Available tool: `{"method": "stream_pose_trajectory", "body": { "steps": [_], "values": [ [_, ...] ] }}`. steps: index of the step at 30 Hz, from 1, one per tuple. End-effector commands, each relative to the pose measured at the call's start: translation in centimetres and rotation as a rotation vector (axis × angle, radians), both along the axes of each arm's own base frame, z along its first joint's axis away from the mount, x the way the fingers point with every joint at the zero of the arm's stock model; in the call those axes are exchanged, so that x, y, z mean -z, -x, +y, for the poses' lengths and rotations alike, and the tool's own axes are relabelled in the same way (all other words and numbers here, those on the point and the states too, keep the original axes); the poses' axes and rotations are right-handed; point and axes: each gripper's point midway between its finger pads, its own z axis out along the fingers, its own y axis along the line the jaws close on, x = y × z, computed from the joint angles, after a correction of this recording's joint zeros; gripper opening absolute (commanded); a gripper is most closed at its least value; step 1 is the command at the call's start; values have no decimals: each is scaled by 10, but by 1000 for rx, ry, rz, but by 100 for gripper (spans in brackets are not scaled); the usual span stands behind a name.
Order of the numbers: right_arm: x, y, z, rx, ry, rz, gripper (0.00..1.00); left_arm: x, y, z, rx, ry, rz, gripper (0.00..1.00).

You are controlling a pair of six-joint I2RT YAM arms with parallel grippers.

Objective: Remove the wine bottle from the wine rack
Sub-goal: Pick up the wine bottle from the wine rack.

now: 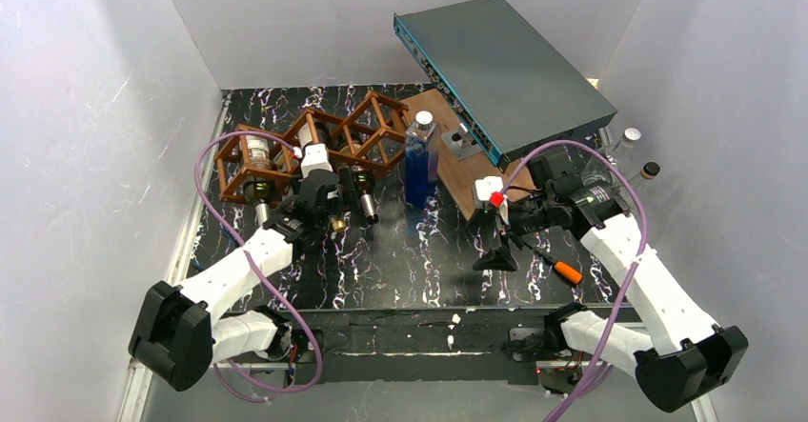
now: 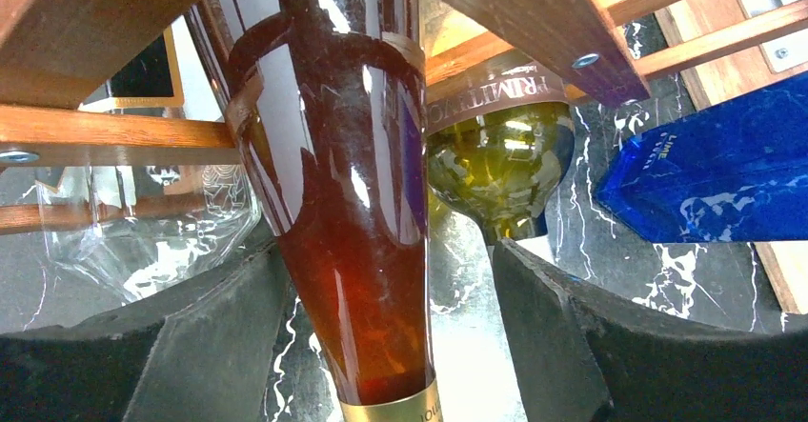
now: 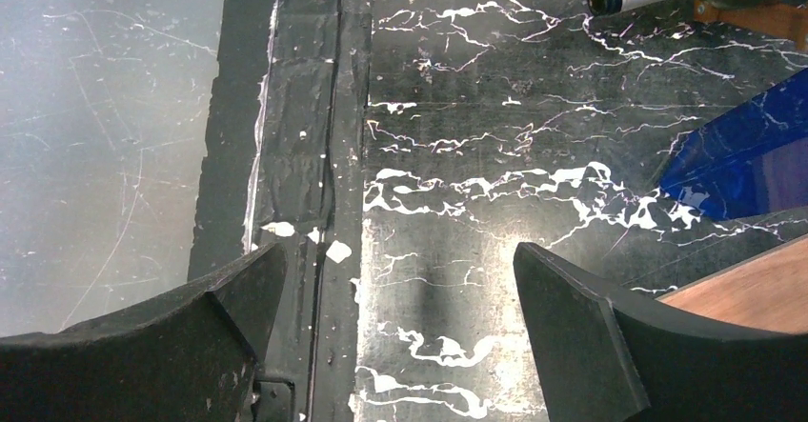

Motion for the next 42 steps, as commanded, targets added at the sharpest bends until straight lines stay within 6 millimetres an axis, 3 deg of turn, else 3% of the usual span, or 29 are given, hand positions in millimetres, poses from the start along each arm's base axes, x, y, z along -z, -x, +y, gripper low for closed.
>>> {"method": "stream_pose_trajectory", "body": {
  "steps": [1, 24, 35, 40, 42],
  "values": [
    [-8, -1, 4, -17, -59, -36, 98, 1, -6, 11, -53, -24, -37, 75],
    [-2, -4, 5, -14, -74, -18, 99, 14, 0, 12, -93, 28, -24, 60],
    [-2, -3, 5, -16, -75, -16, 98, 14, 3, 11, -88, 39, -23, 26],
    [-1, -4, 4, -15, -76, -18, 98, 2, 4, 8, -69, 43, -42, 0],
    [-2, -3, 4, -14, -76, -18, 98, -4, 5, 7, -62, 41, -55, 0]
  ]
}}
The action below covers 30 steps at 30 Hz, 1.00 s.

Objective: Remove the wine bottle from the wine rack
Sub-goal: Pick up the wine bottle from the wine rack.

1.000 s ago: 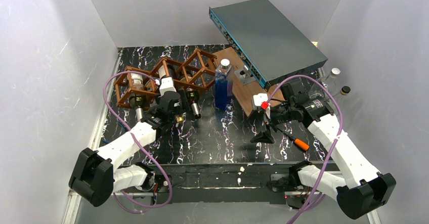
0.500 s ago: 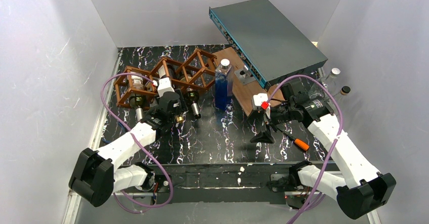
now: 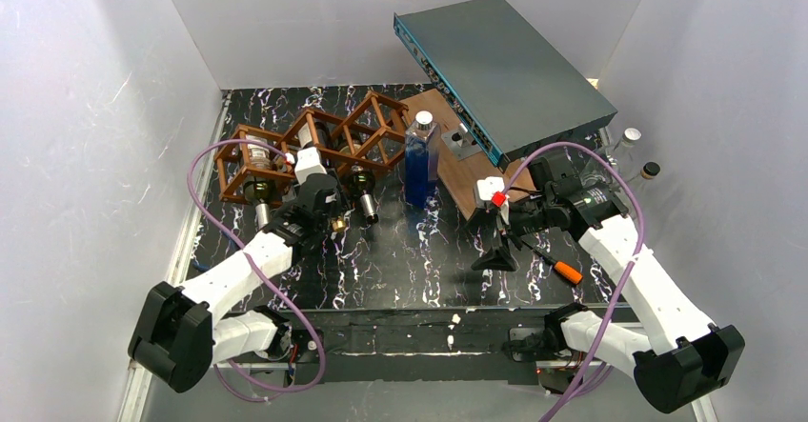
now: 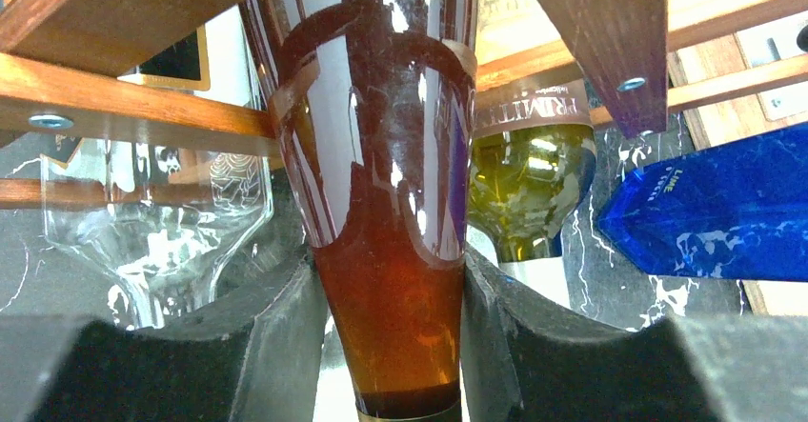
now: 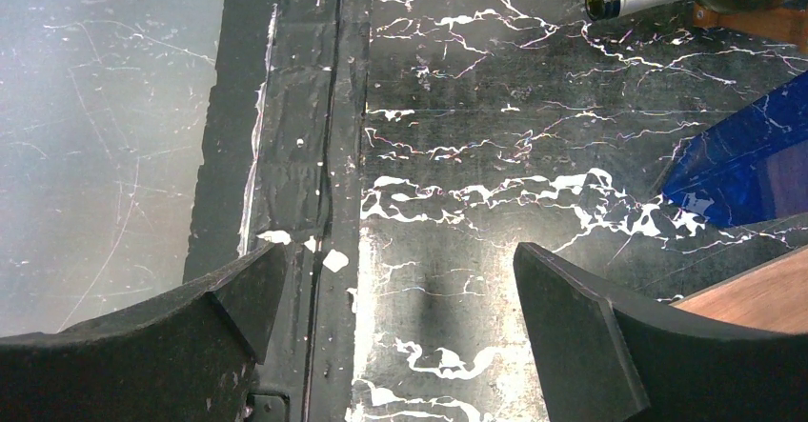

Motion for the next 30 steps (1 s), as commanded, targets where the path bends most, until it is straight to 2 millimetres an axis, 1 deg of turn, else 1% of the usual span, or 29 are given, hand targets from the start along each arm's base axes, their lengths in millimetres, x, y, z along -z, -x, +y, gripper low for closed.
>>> {"method": "stream_pose_trajectory", "body": {
  "steps": [1, 3, 5, 7, 9, 13, 17, 24, 27, 30],
  "values": [
    [-8, 0, 3, -20, -43, -28, 98, -14, 8, -1, 24, -18, -27, 0],
    [-8, 1, 3, -19, -43, -28, 98, -16, 9, -1, 26, -20, -34, 0],
    [-9, 1, 3, -19, -44, -31, 98, -14, 9, -1, 20, -20, -30, 0],
    [-9, 1, 3, -20, -45, -34, 98, -10, 10, -1, 13, -15, -18, 12],
    [-9, 1, 2, -18, -44, -33, 98, -4, 12, -1, 5, -4, -5, 21],
    [-9, 1, 2, -19, -45, -37, 98, 4, 15, -2, -5, 17, 10, 34],
    [-9, 1, 2, -19, -44, -37, 98, 4, 17, -2, -13, 26, 10, 46],
    [-9, 1, 2, -20, -45, -40, 98, 8, 19, -6, -15, 42, 22, 56],
    [-9, 2, 2, -21, -45, -42, 98, 10, 19, -7, -19, 42, 25, 56],
    [-8, 2, 2, -21, -44, -41, 98, 13, 20, -6, -34, 37, 33, 54]
  ]
}}
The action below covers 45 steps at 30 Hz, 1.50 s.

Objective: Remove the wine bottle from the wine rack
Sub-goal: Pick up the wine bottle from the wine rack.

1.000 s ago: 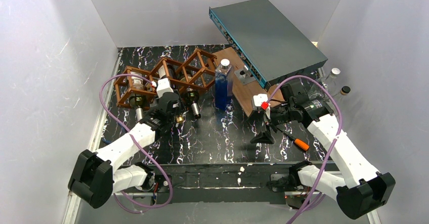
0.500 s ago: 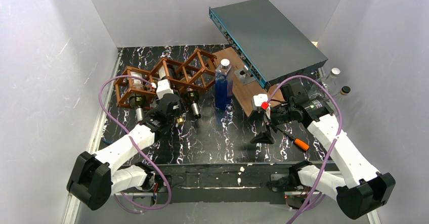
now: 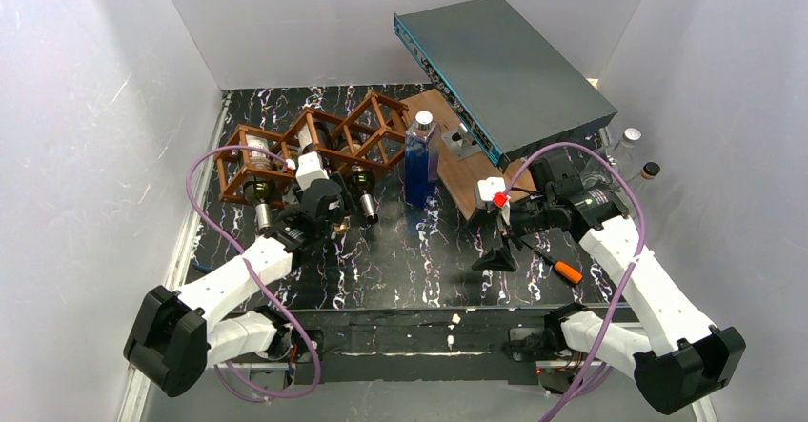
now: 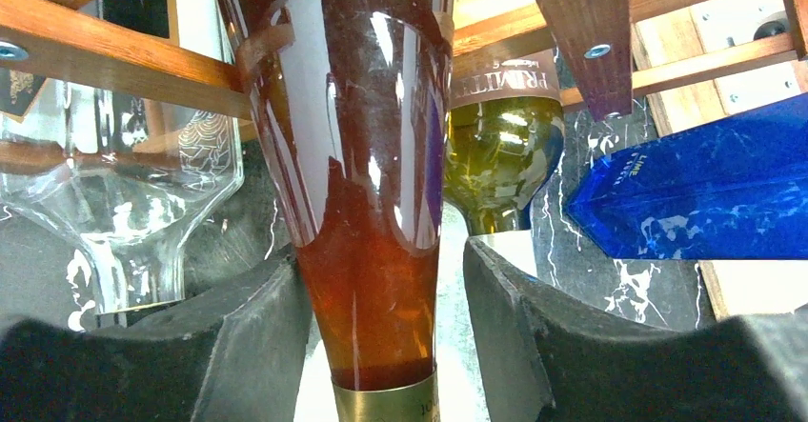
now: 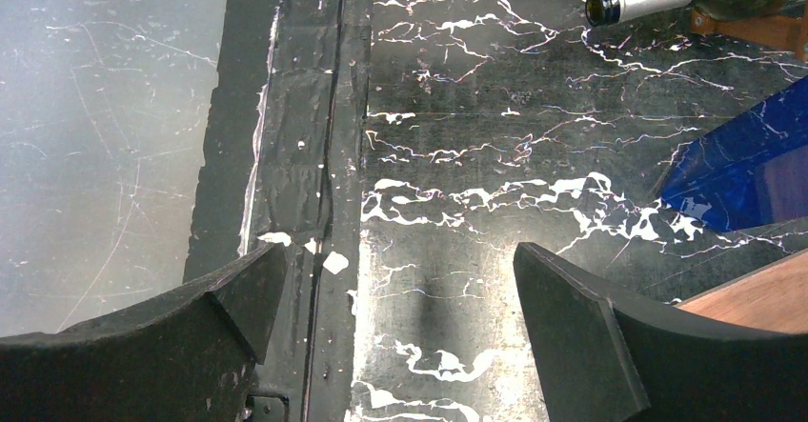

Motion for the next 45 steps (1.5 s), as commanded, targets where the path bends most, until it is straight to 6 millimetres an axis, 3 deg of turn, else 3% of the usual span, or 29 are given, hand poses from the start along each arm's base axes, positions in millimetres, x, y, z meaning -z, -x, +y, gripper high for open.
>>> {"method": "stream_pose_trajectory", "body": {
  "steps": [1, 9, 13, 14, 25, 45],
  "values": [
    [-7, 1, 1, -17, -36, -37, 98, 15, 8, 6, -33, -22, 38, 52],
    [-7, 1, 2, -20, -37, -38, 98, 16, 9, 3, -39, -18, 40, 33],
    [-7, 1, 1, -20, -38, -40, 98, 11, 8, 1, -25, -38, 32, 3],
    [-7, 1, 1, -20, -38, -40, 98, 8, 8, 1, -23, -45, 23, 0],
    [-6, 1, 1, -22, -36, -41, 98, -39, 8, -2, -4, -146, -133, 0],
    [-4, 1, 1, -26, -33, -41, 98, -69, 21, -6, 9, -80, -229, 0]
  ]
}}
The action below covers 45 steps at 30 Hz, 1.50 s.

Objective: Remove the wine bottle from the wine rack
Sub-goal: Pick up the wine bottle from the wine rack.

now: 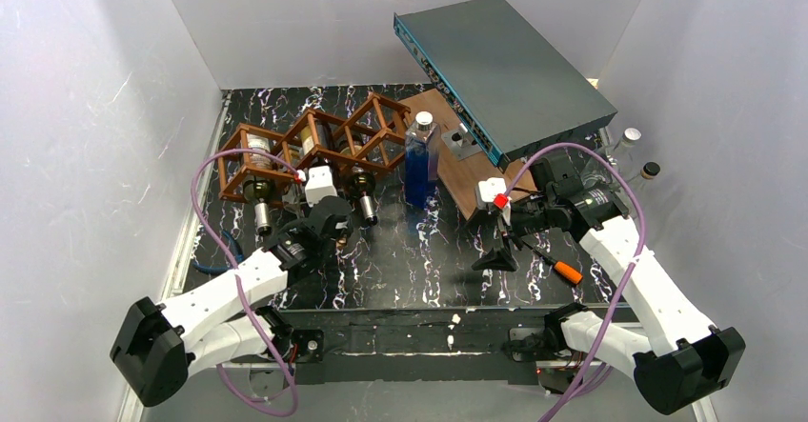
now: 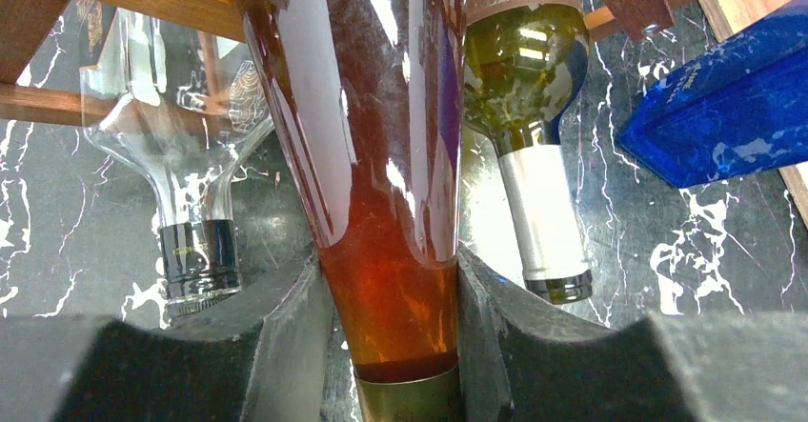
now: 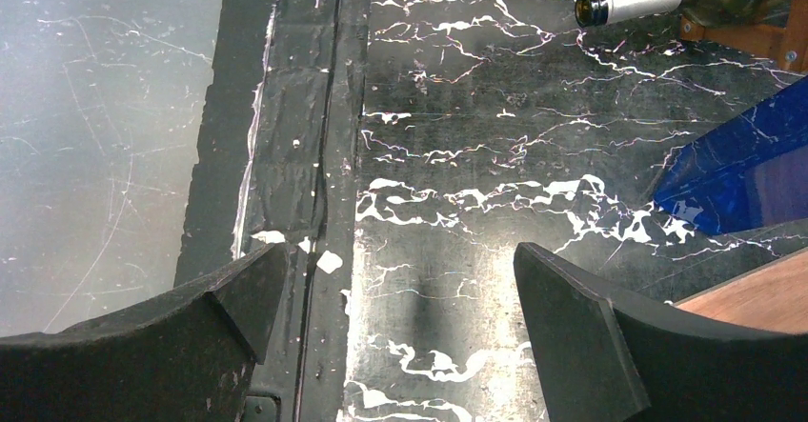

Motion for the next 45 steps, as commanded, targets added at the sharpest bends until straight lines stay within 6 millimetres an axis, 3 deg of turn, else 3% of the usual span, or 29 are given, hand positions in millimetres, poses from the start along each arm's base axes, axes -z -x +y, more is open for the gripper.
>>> {"method": "stream_pose_trajectory", "body": {
  "steps": [1, 45],
  "values": [
    [-4, 2, 2, -18, -30, -23, 98, -66, -13, -9, -20, 106, -224, 0],
    [-6, 5, 0, -22, -33, -39, 98, -75, 39, 0, 29, 164, -292, 0]
  ]
}}
